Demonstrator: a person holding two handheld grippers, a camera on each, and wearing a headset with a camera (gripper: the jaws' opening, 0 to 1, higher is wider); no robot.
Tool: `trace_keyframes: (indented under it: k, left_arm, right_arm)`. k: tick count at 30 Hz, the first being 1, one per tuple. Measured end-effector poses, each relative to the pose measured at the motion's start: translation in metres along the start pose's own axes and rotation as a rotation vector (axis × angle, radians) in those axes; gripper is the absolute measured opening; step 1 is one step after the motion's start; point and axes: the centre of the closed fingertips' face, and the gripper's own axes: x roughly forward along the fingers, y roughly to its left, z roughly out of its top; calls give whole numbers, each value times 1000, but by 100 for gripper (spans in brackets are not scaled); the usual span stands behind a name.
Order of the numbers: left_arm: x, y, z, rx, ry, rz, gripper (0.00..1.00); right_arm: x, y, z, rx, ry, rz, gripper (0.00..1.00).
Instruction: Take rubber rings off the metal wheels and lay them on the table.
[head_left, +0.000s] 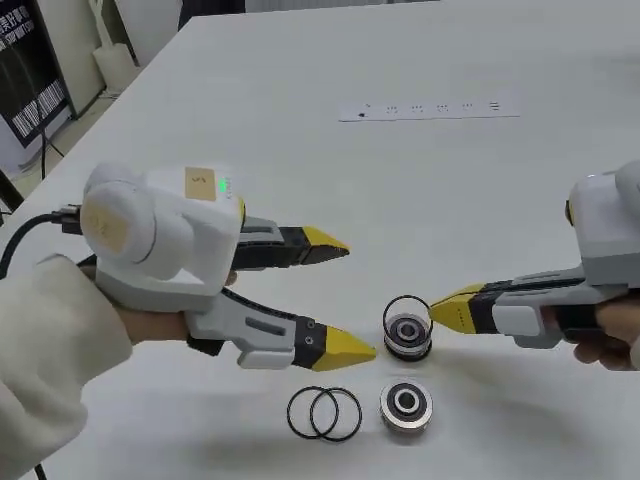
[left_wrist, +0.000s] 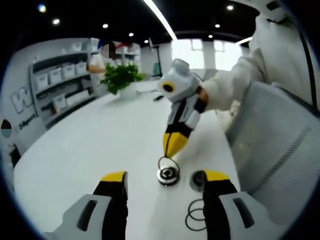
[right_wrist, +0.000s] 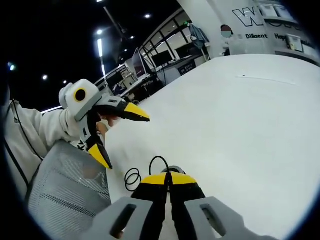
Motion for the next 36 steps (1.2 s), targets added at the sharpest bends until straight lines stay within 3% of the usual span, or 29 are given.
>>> trace_keyframes:
  k: [7,17,36]
  left_arm:
    - [-17,0,-2,-13,5,23,68]
    - [-41,3,6,-26,-18,74,76]
    - [-82,-4,-7,-70,-25,162,92]
  right_arm:
    - [-1,6,3,-8,-4,9,0]
    - [-1,16,10,-33,-3,23,0]
    - [3,39,13,-70,15,57,0]
